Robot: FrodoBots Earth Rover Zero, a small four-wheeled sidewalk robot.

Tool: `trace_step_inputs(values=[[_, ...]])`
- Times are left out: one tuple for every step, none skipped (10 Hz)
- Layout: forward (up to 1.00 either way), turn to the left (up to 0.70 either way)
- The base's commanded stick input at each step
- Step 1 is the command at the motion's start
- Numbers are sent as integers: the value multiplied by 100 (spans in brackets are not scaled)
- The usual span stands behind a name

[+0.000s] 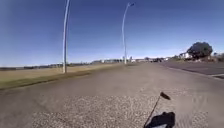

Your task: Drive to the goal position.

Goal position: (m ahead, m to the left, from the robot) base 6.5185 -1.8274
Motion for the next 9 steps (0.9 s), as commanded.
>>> trace_step_inputs(values=[[100,0],[100,-1],[100,-9],[100,-16],[100,-24],[100,-32],[100,-38],[100,-39],[100,-39]])
